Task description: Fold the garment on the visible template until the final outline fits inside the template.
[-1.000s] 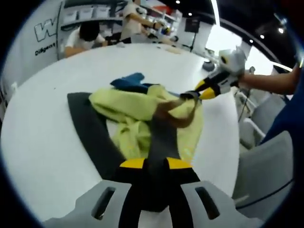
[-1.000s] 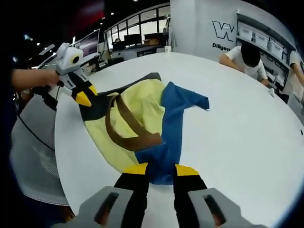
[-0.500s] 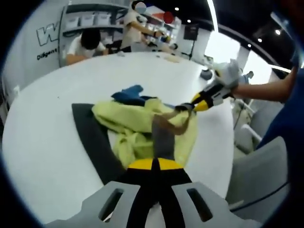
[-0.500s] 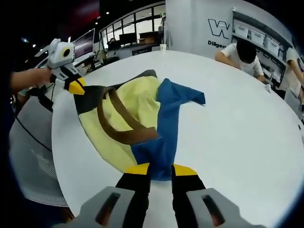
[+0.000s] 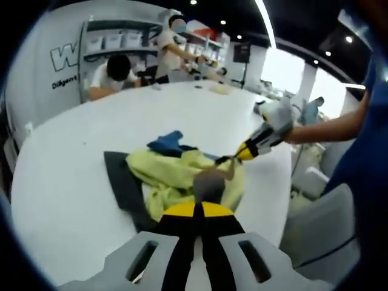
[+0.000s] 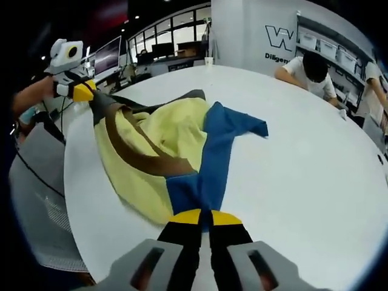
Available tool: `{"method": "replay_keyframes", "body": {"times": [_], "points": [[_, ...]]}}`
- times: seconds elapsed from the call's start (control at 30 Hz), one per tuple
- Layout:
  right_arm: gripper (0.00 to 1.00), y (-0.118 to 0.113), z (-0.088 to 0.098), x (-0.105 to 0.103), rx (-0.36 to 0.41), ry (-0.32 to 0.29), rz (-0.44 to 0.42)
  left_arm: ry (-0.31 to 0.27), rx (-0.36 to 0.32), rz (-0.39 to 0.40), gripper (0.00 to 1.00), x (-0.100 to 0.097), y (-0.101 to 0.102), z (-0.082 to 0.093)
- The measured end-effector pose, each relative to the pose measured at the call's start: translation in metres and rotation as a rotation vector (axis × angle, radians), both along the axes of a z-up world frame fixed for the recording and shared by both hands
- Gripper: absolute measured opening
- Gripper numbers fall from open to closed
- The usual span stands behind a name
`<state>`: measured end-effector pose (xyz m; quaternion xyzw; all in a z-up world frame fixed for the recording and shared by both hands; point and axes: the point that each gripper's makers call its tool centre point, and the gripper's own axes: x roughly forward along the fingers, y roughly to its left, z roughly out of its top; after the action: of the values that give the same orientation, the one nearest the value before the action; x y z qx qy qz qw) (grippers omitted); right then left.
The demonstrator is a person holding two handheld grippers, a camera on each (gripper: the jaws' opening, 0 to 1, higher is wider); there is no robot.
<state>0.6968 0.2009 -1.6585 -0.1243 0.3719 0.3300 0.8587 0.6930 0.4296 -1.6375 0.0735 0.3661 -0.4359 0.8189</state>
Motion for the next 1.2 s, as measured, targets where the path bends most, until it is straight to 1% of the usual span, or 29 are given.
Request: {"method": "replay_keyframes", "body": {"times": [0.13, 0.2, 0.3, 0.4, 0.47, 0.5, 0.57, 0.6, 0.67, 0.8, 0.83, 0.87, 0.93, 1.0, 1.07, 1.1, 1.17, 1.2], "points": [[0.0, -0.002, -0.001, 0.0, -0.003, 0.004, -0.008, -0.014, -0.006, -0.002, 0.0, -0.003, 0.001, 0.009], [0.0, -0.003, -0.001, 0.0, 0.001, 0.008, -0.018, -0.033, -0.019, 0.004, 0.0, -0.004, 0.003, 0.018], [0.0, -0.002, -0.001, -0.001, 0.002, 0.006, -0.02, -0.04, -0.027, 0.01, 0.0, -0.006, 0.003, 0.028], [0.0, 0.0, -0.001, -0.001, 0.003, 0.003, -0.021, -0.064, -0.033, 0.017, 0.0, -0.007, 0.006, 0.039], [0.0, 0.001, -0.003, 0.0, -0.016, -0.007, -0.023, -0.079, -0.042, 0.027, 0.0, -0.006, 0.009, 0.048], [0.0, 0.003, -0.003, 0.001, -0.012, -0.012, -0.03, -0.093, -0.053, 0.031, 0.0, -0.007, 0.01, 0.056], [0.0, 0.006, -0.003, 0.001, -0.003, -0.011, -0.027, -0.098, -0.057, 0.028, 0.0, -0.016, 0.007, 0.069], [0.0, 0.01, -0.004, 0.001, 0.007, -0.006, -0.026, -0.109, -0.06, 0.024, 0.0, -0.014, 0.008, 0.068], [0.0, 0.013, -0.005, 0.001, 0.005, -0.003, -0.024, -0.113, -0.06, 0.024, 0.0, -0.015, 0.008, 0.07], [0.0, 0.017, -0.003, 0.002, -0.002, -0.018, -0.026, -0.134, -0.062, 0.031, 0.0, -0.02, 0.013, 0.082], [0.0, 0.018, 0.003, 0.004, 0.002, -0.031, -0.029, -0.141, -0.059, 0.035, 0.0, -0.023, 0.014, 0.088], [0.0, 0.017, 0.009, 0.01, 0.01, -0.068, -0.036, -0.149, -0.059, 0.042, 0.0, -0.023, 0.017, 0.091], [0.0, 0.017, 0.02, 0.014, 0.026, -0.092, -0.047, -0.154, -0.061, 0.051, 0.0, -0.019, 0.02, 0.088], [0.0, 0.016, 0.044, 0.026, 0.061, -0.148, -0.076, -0.168, -0.064, 0.074, 0.0, -0.016, 0.024, 0.094], [0.0, 0.014, 0.066, 0.035, 0.071, -0.184, -0.076, -0.185, -0.072, 0.094, 0.0, -0.011, 0.026, 0.098], [0.0, 0.02, 0.086, 0.04, 0.11, -0.188, -0.082, -0.193, -0.081, 0.11, 0.0, -0.005, 0.025, 0.108], [0.0, 0.023, 0.096, 0.044, 0.152, -0.174, -0.085, -0.2, -0.093, 0.127, 0.0, 0.002, 0.025, 0.116], [0.0, 0.024, 0.107, 0.052, 0.179, -0.139, -0.074, -0.195, -0.101, 0.136, 0.0, 0.005, 0.025, 0.118]]}}
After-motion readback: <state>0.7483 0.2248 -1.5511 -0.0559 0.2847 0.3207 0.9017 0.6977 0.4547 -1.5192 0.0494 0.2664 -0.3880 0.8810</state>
